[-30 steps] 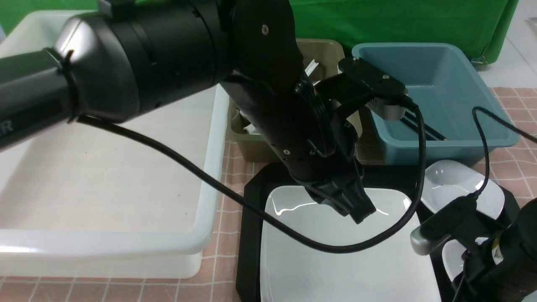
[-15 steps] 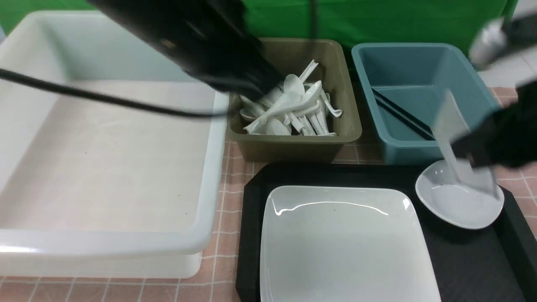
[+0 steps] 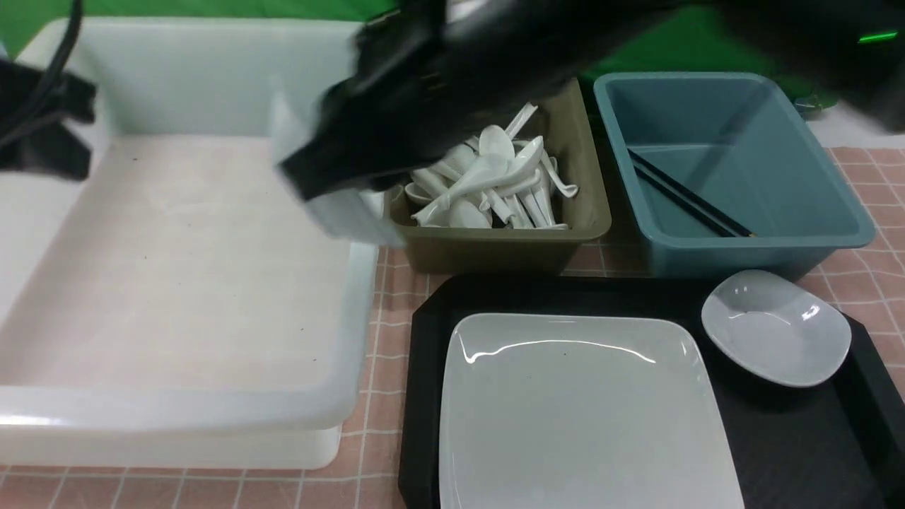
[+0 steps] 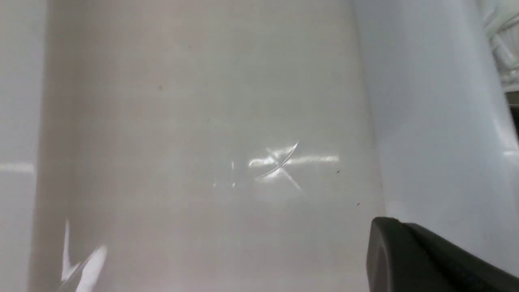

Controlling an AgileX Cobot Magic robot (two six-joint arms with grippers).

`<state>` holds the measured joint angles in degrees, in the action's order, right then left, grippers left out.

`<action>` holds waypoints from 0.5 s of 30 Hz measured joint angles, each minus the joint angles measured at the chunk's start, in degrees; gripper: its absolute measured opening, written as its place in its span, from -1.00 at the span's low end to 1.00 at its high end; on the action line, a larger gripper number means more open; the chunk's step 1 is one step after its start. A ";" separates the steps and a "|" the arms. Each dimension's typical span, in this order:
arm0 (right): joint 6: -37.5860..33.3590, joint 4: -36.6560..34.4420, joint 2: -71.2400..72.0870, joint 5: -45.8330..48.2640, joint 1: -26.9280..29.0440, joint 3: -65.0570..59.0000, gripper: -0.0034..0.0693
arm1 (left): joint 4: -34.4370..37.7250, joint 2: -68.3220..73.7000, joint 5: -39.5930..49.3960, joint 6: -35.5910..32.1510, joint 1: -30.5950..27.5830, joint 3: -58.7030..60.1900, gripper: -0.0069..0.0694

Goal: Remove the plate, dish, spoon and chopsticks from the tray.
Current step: Use the right arm to put the small plate into the large storage box on the left

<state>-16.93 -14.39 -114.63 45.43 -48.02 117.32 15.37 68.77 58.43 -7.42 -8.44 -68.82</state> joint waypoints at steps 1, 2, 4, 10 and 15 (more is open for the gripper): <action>-0.11 0.00 -1.73 0.00 -0.46 1.37 -0.70 | 0.00 -0.81 0.00 0.00 -0.90 1.12 -0.82; -0.11 0.00 -4.49 0.00 -0.93 3.48 -0.70 | 0.00 -1.57 0.00 0.00 -1.88 2.34 -0.82; -0.11 0.00 -9.40 0.00 -1.48 6.86 -0.70 | -0.09 -3.02 0.00 -0.05 -3.43 4.06 -0.82; -0.12 0.23 -18.98 -0.68 -1.55 10.24 -0.69 | -0.15 -5.73 -0.22 -0.21 -4.58 5.07 -0.82; -0.49 0.39 -22.18 -2.18 -1.80 10.31 -0.52 | 1.81 -6.79 -0.62 -1.25 -4.58 5.13 -0.81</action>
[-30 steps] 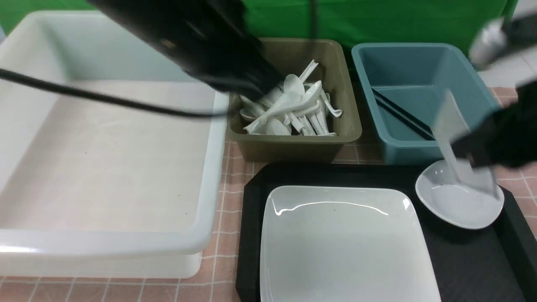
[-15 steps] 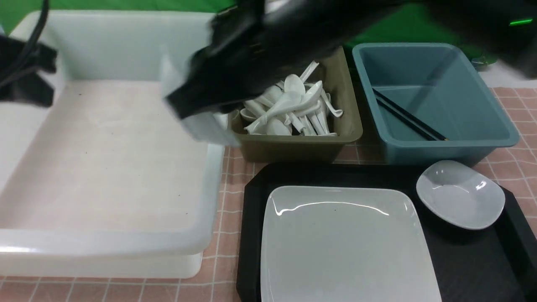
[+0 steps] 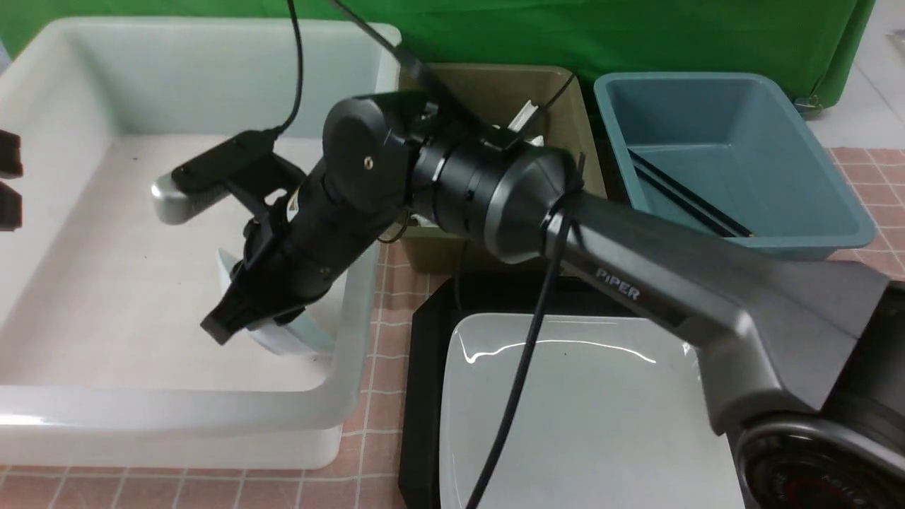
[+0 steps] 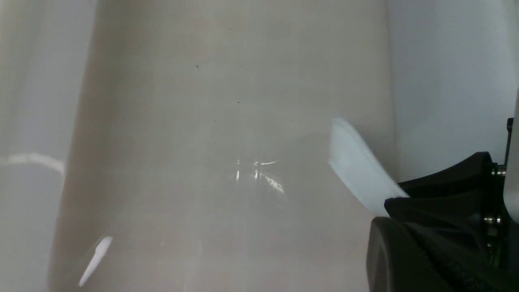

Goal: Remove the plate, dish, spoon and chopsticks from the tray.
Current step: Use the right arm to put the small plate into the large storage box on the left, then use the right arm to grab a small plate from the dinner plate

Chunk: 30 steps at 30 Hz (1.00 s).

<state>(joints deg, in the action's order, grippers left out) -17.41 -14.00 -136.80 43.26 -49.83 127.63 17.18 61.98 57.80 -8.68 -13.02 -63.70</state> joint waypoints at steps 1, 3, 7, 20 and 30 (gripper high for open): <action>0.00 0.06 0.00 -0.09 -0.07 0.00 -0.46 | 0.14 0.00 -0.05 -0.02 0.00 0.05 -0.81; 0.05 0.00 0.00 0.01 -0.26 0.13 -0.25 | 0.56 0.00 -0.05 -0.24 0.00 0.07 -0.81; 0.42 0.00 0.31 3.75 -0.26 2.03 0.23 | 0.83 0.00 -0.05 -0.54 0.00 0.07 -0.81; 2.77 19.48 19.63 21.66 5.70 5.57 -0.81 | 7.02 1.29 -1.12 -6.13 16.92 0.07 -0.81; -0.95 20.60 41.27 19.89 29.66 -39.23 -0.55 | 7.02 12.96 -9.96 -5.88 46.10 0.07 -0.81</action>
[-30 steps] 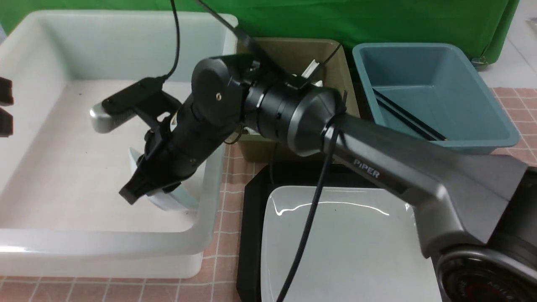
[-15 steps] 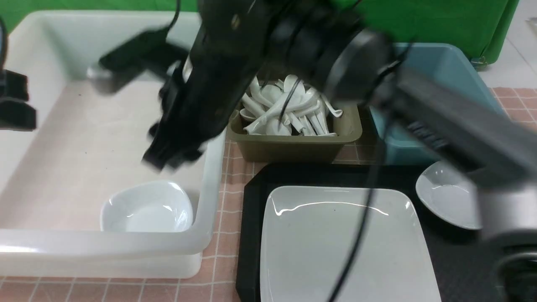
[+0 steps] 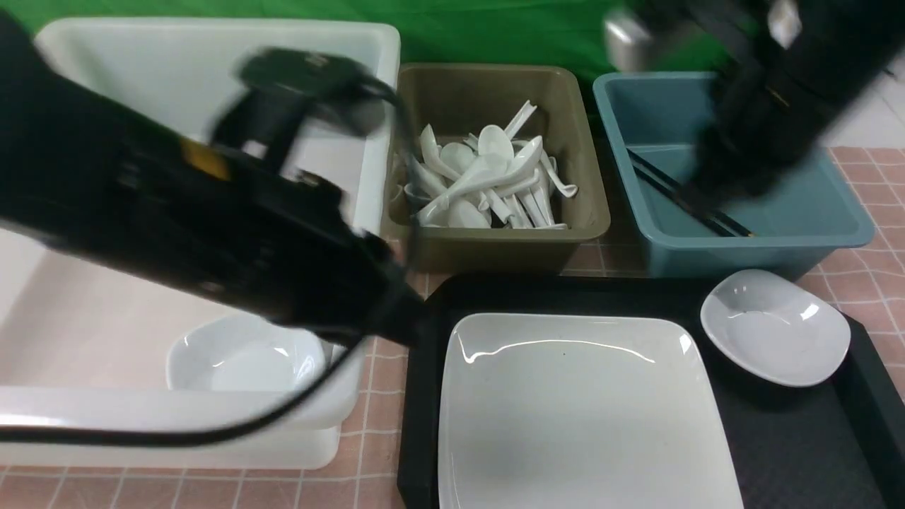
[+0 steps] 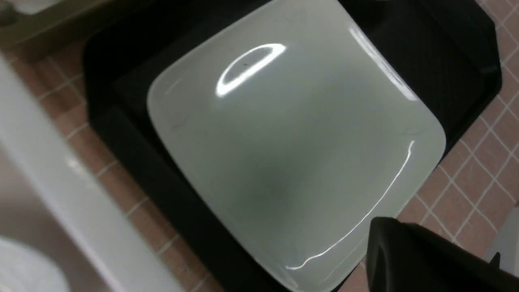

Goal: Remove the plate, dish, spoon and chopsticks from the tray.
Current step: Use the right arm to grab a small plate from the dinner plate

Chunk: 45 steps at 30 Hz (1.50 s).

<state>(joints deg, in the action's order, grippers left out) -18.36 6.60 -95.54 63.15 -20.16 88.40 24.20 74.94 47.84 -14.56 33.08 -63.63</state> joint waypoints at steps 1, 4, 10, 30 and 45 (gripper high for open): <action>-0.56 0.16 0.95 -2.02 2.42 -4.60 -0.43 | 0.00 1.43 -1.33 0.00 1.51 -0.16 -0.81; -2.49 0.22 1.85 -10.80 7.14 -15.42 0.01 | 0.00 5.83 -2.83 0.00 4.24 -2.43 -0.81; -5.37 0.60 -0.35 -26.12 9.13 -26.94 0.62 | -2.12 13.83 -7.83 -0.52 5.35 -9.85 -0.81; -7.17 5.70 -10.80 -39.05 8.61 -27.37 -0.27 | -4.45 18.27 -18.47 -3.07 5.39 -11.55 -0.81; -1.98 2.97 12.42 -31.65 -2.35 -24.12 -0.71 | -7.79 14.50 -11.13 0.03 -1.23 -17.01 -0.81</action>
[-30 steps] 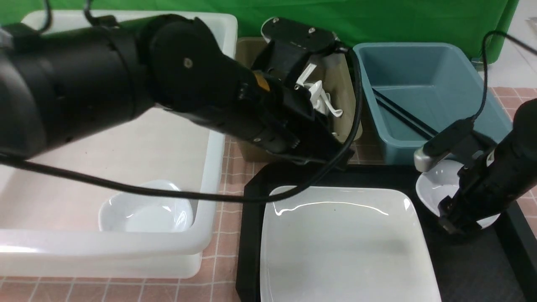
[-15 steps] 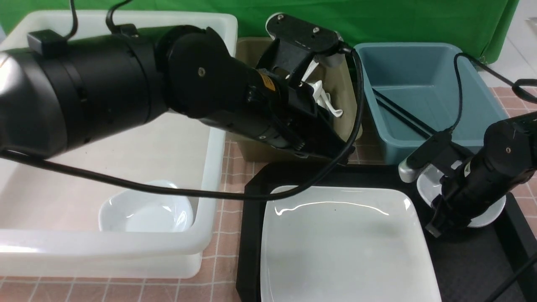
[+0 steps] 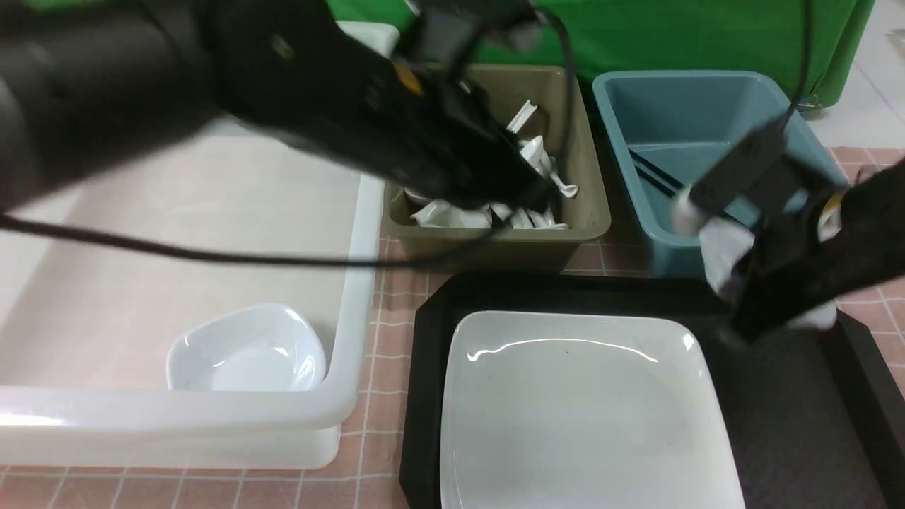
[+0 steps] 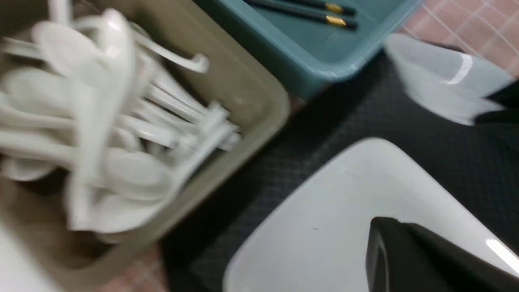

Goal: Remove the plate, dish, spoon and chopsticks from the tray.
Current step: Use the right arm to grab a small plate from the dinner plate, then use the right arm to put the small plate into the large storage box on the left

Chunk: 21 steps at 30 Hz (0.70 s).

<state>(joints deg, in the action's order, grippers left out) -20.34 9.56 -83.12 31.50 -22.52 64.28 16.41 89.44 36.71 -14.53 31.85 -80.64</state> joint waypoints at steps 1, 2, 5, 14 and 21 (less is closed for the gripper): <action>0.00 -4.29 2.14 0.00 -1.63 3.00 -0.71 | -1.02 -1.83 1.57 0.06 -2.39 -0.88 -0.81; -0.66 -7.29 2.93 0.00 -2.50 4.71 -0.71 | -1.52 -3.02 2.68 0.10 -3.97 -1.21 -0.81; -6.97 -19.39 3.30 0.00 -5.77 10.41 -0.71 | -2.31 -7.08 6.27 0.10 -10.01 -1.58 -0.81; -16.95 -40.58 -14.31 4.93 -19.68 32.24 -0.71 | -3.01 -19.86 18.03 0.17 -34.97 2.12 -0.81; -16.08 -40.88 -32.84 8.91 -24.77 47.42 -0.71 | -2.70 -26.05 18.61 0.17 -43.77 15.53 -0.81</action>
<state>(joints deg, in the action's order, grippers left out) -36.42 -31.32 -115.96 40.41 -47.29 111.69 13.71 63.39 55.32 -14.36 -11.92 -65.11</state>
